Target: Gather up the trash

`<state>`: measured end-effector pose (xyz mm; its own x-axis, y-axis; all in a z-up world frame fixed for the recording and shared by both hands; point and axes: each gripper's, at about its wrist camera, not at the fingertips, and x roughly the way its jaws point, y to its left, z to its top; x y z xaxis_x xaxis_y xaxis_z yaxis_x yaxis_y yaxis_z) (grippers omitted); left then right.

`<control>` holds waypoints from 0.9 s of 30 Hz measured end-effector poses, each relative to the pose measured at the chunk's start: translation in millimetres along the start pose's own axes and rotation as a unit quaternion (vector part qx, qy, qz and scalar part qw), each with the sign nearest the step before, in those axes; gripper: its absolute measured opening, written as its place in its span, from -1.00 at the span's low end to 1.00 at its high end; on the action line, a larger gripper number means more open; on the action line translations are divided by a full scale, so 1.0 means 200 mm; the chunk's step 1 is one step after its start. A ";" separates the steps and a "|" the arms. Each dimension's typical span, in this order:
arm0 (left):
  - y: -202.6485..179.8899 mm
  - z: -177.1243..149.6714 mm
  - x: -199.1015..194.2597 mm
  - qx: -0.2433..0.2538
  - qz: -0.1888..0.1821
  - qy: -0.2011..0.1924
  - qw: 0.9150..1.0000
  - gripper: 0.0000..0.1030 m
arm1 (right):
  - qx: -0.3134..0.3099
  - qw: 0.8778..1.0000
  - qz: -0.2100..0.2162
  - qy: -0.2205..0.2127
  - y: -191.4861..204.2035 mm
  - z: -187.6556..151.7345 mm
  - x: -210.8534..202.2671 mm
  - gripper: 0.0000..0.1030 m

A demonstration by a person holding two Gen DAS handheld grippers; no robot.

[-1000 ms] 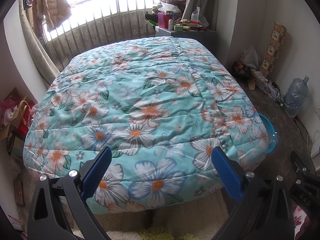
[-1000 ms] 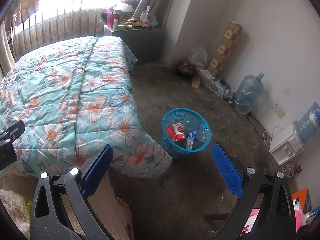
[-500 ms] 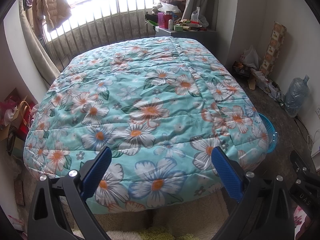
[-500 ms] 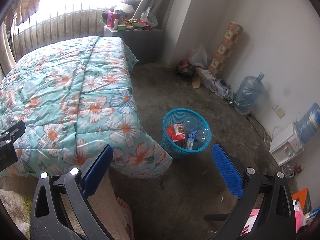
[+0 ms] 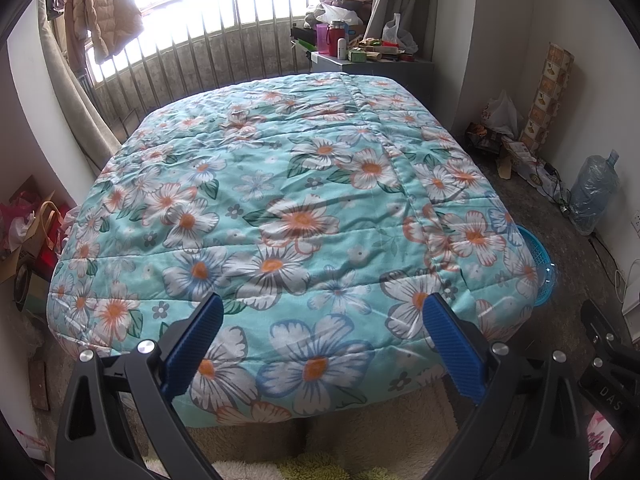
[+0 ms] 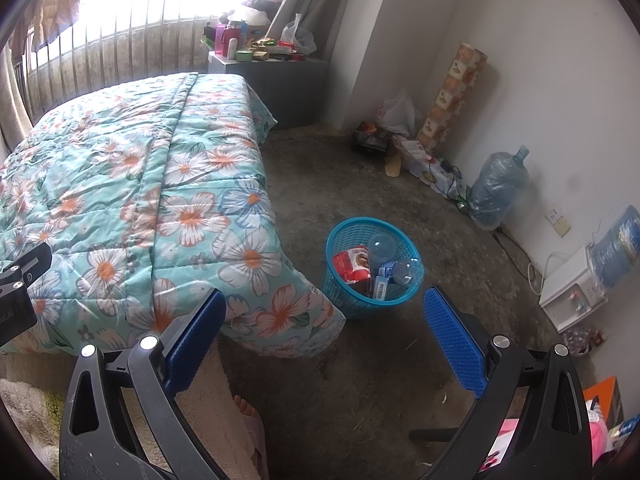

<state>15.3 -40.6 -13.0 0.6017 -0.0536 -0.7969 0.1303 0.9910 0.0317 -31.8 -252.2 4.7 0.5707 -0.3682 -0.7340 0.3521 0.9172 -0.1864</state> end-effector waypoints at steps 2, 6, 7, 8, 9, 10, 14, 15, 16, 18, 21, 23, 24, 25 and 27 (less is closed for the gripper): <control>0.00 0.00 0.00 0.001 0.000 0.000 1.000 0.90 | 0.000 1.000 0.000 0.000 0.00 0.00 0.00 0.85; 0.00 0.00 0.00 0.000 0.000 0.000 1.000 0.90 | 0.000 1.000 0.000 0.000 0.00 0.00 0.00 0.85; 0.00 0.00 0.00 0.000 0.000 0.000 1.000 0.90 | 0.000 1.000 -0.001 0.000 0.00 0.00 0.00 0.85; 0.00 0.00 0.00 0.000 0.000 0.000 1.000 0.90 | 0.001 1.000 0.000 0.000 0.00 0.00 0.00 0.85; 0.00 0.00 0.00 0.000 0.000 0.000 1.000 0.90 | 0.001 1.000 0.000 -0.001 0.00 0.00 0.00 0.85; 0.00 0.00 0.00 0.000 0.001 0.000 1.000 0.90 | 0.001 1.000 0.000 -0.001 0.00 0.00 0.00 0.85; 0.00 0.00 0.00 0.000 0.001 -0.001 1.000 0.90 | 0.001 1.000 0.000 0.000 0.00 0.00 0.00 0.85; 0.00 0.00 0.00 0.000 0.001 0.000 1.000 0.90 | 0.001 1.000 0.000 0.000 0.00 0.00 0.00 0.85; 0.00 0.00 0.00 0.000 0.000 0.000 1.000 0.90 | 0.001 1.000 0.000 0.000 0.00 0.00 0.00 0.85; 0.00 0.00 0.00 0.001 0.000 0.000 1.000 0.90 | 0.001 1.000 0.000 -0.001 0.00 0.00 0.00 0.85; 0.00 0.01 0.00 0.000 0.000 0.000 1.000 0.90 | 0.001 1.000 -0.001 0.000 0.00 -0.01 0.00 0.85; 0.00 0.01 0.00 0.000 0.000 0.000 1.000 0.90 | 0.001 1.000 -0.001 0.000 0.00 -0.01 0.00 0.85; 0.00 0.01 0.00 0.000 0.001 0.000 1.000 0.90 | 0.001 1.000 -0.001 0.000 0.00 -0.01 0.00 0.85; 0.01 0.01 0.00 0.000 0.000 0.001 1.000 0.90 | 0.001 1.000 0.000 0.000 0.00 -0.01 0.00 0.85; 0.00 0.01 0.00 0.001 0.000 0.001 1.000 0.90 | 0.001 1.000 0.000 0.000 0.01 -0.01 0.00 0.85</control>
<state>16.8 -40.0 -12.2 0.5999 -0.0533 -0.7983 0.1316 0.9908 0.0327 -32.6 -250.8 4.0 0.5712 -0.3687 -0.7333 0.3544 0.9166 -0.1848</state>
